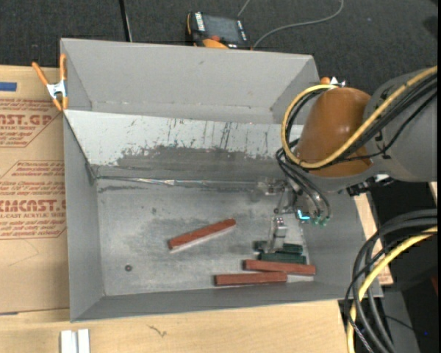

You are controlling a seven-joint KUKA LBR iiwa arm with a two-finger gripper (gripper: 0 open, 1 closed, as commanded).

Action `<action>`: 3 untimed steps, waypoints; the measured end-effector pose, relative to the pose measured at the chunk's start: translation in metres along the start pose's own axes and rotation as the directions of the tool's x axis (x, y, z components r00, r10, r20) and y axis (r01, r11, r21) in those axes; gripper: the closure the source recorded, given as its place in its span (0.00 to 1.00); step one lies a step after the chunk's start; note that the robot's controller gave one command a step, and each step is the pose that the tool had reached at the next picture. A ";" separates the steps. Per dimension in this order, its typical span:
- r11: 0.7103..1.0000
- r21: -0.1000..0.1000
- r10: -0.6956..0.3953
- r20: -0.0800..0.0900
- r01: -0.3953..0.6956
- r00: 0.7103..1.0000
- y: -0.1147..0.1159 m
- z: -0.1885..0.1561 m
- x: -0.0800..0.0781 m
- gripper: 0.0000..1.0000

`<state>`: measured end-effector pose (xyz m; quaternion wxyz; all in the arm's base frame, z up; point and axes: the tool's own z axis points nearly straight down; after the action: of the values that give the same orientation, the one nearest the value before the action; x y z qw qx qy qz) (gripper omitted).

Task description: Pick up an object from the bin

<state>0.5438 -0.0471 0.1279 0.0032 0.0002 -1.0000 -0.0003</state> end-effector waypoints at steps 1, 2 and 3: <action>1.000 0.000 -0.029 0.001 0.029 1.000 0.025 0.062 0.049 0.00; 0.999 0.002 -0.035 0.017 0.035 0.999 0.015 0.032 -0.034 0.00; 0.986 -0.001 -0.166 0.005 0.166 0.986 0.086 0.059 0.042 0.00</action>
Offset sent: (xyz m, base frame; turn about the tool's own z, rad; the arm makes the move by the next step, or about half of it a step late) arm -0.0464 0.0232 -0.0576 -0.0279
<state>0.5016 0.0386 0.0692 0.0005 0.0835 -0.9965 -0.0012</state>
